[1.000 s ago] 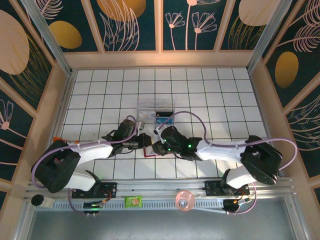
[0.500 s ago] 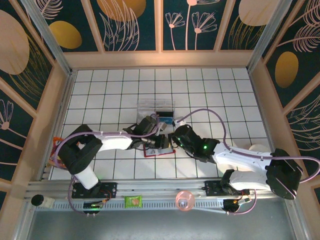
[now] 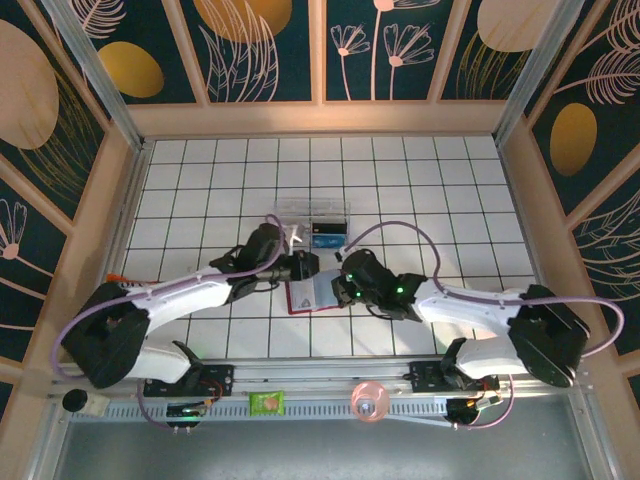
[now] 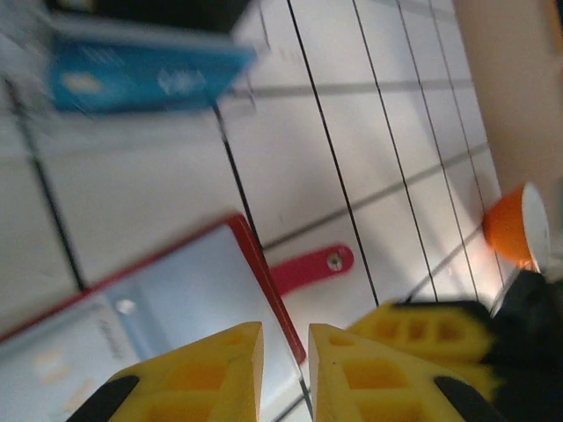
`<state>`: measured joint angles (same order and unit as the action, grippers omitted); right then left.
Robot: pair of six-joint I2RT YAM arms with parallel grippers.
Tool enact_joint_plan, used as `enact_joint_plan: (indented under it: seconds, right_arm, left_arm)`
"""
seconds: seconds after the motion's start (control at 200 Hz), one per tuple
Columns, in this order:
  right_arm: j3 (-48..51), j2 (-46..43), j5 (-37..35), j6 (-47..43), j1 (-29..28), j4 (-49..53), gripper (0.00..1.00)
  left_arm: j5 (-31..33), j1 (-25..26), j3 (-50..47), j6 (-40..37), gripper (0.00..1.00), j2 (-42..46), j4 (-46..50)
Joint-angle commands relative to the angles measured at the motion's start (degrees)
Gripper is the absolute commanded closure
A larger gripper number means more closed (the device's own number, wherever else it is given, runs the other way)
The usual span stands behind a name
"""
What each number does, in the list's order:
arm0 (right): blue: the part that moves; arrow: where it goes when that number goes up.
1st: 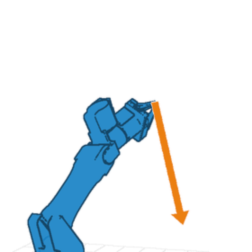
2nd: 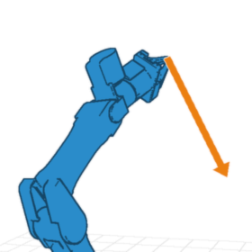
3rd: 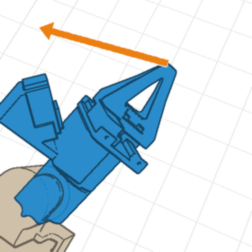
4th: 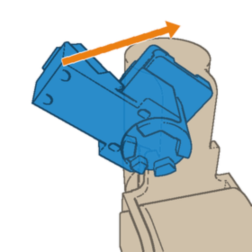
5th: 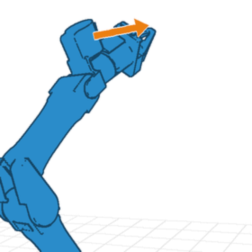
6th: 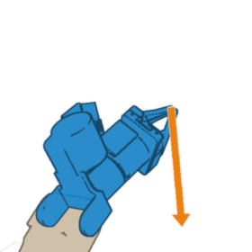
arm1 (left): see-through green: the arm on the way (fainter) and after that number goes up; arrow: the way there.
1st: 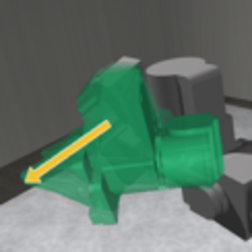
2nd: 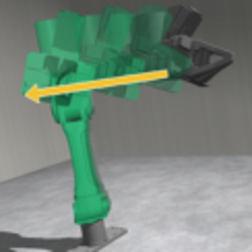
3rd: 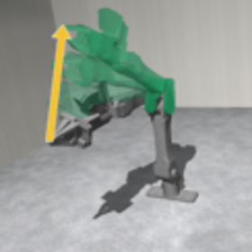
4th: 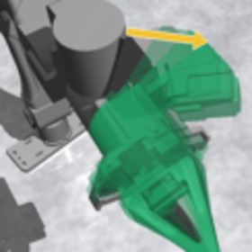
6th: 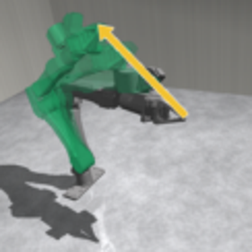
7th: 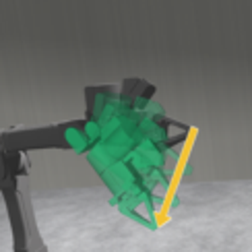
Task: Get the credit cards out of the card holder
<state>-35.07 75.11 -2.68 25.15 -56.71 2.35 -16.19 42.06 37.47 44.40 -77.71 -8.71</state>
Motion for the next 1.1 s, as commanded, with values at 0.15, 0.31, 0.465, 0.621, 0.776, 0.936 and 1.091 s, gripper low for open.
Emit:
enact_joint_plan:
  seconds: [0.15, 0.31, 0.465, 0.621, 0.776, 0.936, 1.091]
  right_arm:
    - [-4.36, 9.83, 7.90, -1.89, 0.28, -1.55, 0.93]
    - [-3.62, 12.80, 3.80, 1.48, 0.34, 2.60, 0.97]
    - [-3.27, 12.39, 2.51, 3.77, 0.28, 4.07, 0.97]
    - [-6.03, 8.30, 4.17, 1.90, 0.81, 3.39, 0.91]
    - [-8.75, 11.07, 21.26, 3.25, 6.09, -1.03, 0.78]
    - [-11.74, 16.14, 27.80, 4.01, 7.29, -2.35, 0.70]
    - [-12.62, 18.59, 28.54, 4.82, 7.84, -3.51, 0.64]
  left_arm:
    - [3.81, -0.95, -5.00, -0.30, 0.76, -0.46, 3.60]
    - [5.01, -1.38, -6.58, -0.60, 0.79, -0.82, 4.31]
    - [5.67, -1.55, -7.68, -1.87, 0.73, 0.95, 4.41]
    - [6.45, -1.56, -8.11, -3.48, 0.76, 1.07, 5.22]
    - [6.73, -1.58, -9.15, -3.71, 0.72, 0.64, 4.59]
    - [7.00, -1.56, -10.69, -3.11, 0.64, 1.71, 3.76]
    - [5.74, -1.56, -11.89, -2.22, 0.61, 1.47, 1.97]
